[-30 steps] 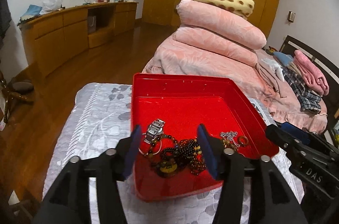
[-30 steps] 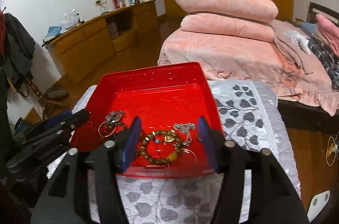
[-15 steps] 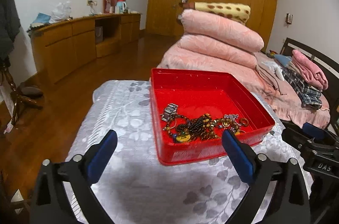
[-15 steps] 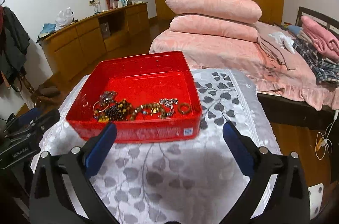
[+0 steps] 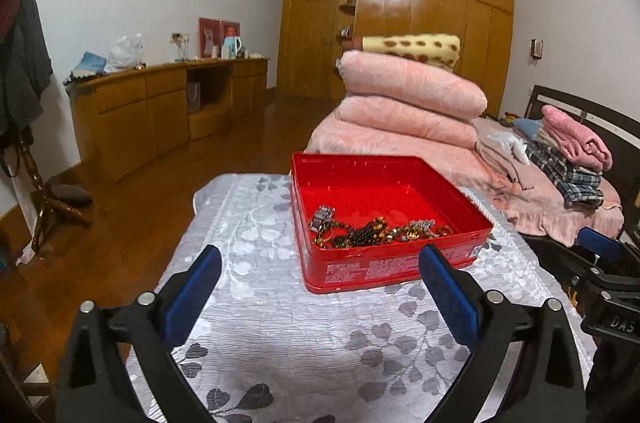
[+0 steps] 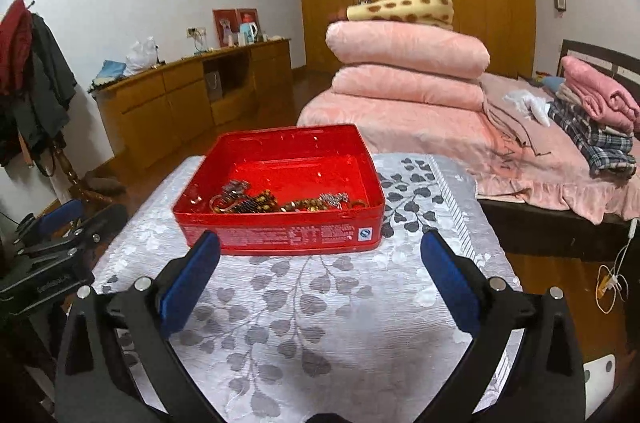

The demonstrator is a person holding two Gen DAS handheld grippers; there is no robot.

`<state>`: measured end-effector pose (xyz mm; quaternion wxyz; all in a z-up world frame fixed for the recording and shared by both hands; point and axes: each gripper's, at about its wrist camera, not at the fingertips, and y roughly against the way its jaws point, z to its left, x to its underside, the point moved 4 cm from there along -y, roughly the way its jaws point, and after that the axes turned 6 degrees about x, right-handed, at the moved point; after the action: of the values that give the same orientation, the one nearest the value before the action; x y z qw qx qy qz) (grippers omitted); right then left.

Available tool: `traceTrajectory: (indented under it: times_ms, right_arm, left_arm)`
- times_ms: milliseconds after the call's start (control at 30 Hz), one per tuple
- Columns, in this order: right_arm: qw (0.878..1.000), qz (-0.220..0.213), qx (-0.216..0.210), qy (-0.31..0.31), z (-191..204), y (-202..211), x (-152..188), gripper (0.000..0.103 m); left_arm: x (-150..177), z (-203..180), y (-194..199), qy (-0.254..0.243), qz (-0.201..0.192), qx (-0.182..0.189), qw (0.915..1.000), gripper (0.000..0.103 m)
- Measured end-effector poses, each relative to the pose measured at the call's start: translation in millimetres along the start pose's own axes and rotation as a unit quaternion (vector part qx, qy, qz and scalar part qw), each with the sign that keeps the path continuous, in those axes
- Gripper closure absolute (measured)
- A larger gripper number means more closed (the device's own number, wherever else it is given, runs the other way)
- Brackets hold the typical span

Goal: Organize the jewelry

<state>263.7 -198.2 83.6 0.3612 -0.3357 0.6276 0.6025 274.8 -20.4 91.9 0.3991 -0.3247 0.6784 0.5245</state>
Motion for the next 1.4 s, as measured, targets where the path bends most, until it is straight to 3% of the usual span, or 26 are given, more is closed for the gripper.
traceTrajectory:
  times_ms: [467,1400]
  right_arm:
    - [0.998,-0.069,-0.014,0.001,3,59,-12,0.006]
    - [0.994,-0.104,-0.02,0.006,7,90,-15,0.006]
  left_arm:
    - [-11,-21,64,-0.036,-0.074,-0.006,0.9966,0.006]
    - [-16,-35,97,-0.05,-0.109,0.005,0.9928,0.006]
